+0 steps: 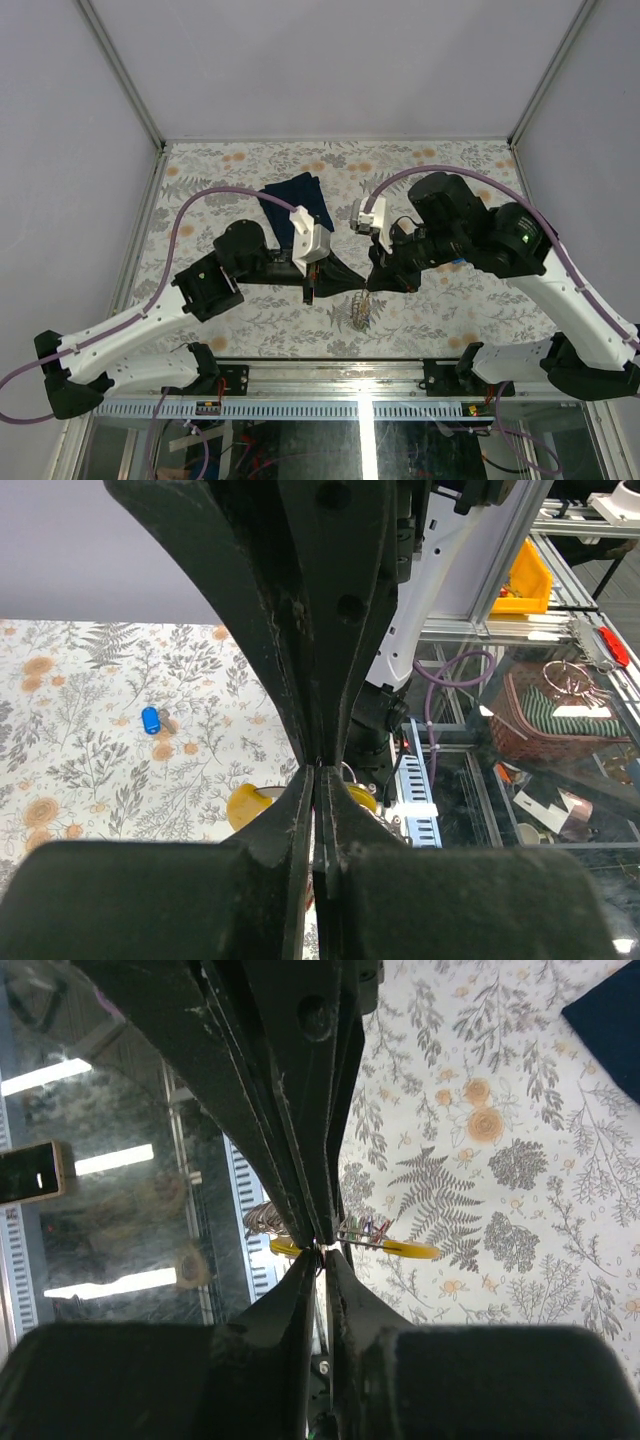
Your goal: Put the keys on the keyring
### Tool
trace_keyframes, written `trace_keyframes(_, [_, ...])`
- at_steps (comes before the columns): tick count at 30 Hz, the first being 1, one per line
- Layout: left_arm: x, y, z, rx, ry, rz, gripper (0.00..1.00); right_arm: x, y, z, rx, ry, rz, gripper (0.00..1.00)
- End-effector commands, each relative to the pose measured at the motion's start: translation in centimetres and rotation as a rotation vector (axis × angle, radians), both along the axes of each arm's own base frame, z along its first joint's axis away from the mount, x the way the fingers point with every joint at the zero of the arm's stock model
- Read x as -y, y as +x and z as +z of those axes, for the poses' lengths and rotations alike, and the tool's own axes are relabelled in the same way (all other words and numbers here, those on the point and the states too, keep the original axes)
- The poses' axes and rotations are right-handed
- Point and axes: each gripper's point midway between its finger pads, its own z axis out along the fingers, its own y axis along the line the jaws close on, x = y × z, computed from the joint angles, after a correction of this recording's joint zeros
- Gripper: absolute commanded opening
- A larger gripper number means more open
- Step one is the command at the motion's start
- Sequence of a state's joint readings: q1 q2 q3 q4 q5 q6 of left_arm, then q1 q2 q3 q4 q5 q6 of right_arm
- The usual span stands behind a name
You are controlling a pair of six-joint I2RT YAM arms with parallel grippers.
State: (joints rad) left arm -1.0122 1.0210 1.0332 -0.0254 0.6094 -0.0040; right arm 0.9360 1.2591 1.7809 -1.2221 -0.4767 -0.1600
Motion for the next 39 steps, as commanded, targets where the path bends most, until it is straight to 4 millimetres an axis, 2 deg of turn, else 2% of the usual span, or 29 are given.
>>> trace_keyframes(1, [-0.8, -0.1, 2.6, 0.044, -0.073, 0.037, 0.0, -0.5, 0.9, 3.4, 0.106, 0.152, -0.058, 0.14])
trace_keyframes(5, [-1.7, 0.3, 4.0, 0.054, -0.142, 0.099, 0.0, -0.3, 0.9, 6.6, 0.152, 0.297, -0.114, 0.29])
trace_keyframes(9, [-2.6, 1.0, 5.4, 0.047, -0.23, 0.172, 0.0, 0.2, 2.1, 8.9, 0.186, 0.424, -0.255, 0.36])
trace_keyframes(13, [-3.7, 1.8, 6.7, 0.017, -0.329, 0.251, 0.0, 0.3, 3.2, 9.1, 0.114, 0.521, -0.412, 0.35])
trace_keyframes(17, [-4.7, 2.5, 7.5, -0.01, -0.407, 0.311, 0.0, -0.3, 3.4, 8.7, 0.0, 0.604, -0.494, 0.35])
trace_keyframes(22, [-5.5, 2.3, 8.7, -0.024, -0.491, 0.315, 0.0, -1.3, 3.2, 8.0, -0.083, 0.669, -0.496, 0.38])
trace_keyframes(32, [-6.4, 1.4, 10.1, -0.036, -0.581, 0.287, 0.0, -1.8, 2.8, 9.5, -0.169, 0.862, -0.492, 0.36])
trace_keyframes(39, [-6.3, 1.3, 10.3, -0.035, -0.59, 0.276, 0.0, -1.8, 2.5, 10.0, -0.176, 0.912, -0.473, 0.39])
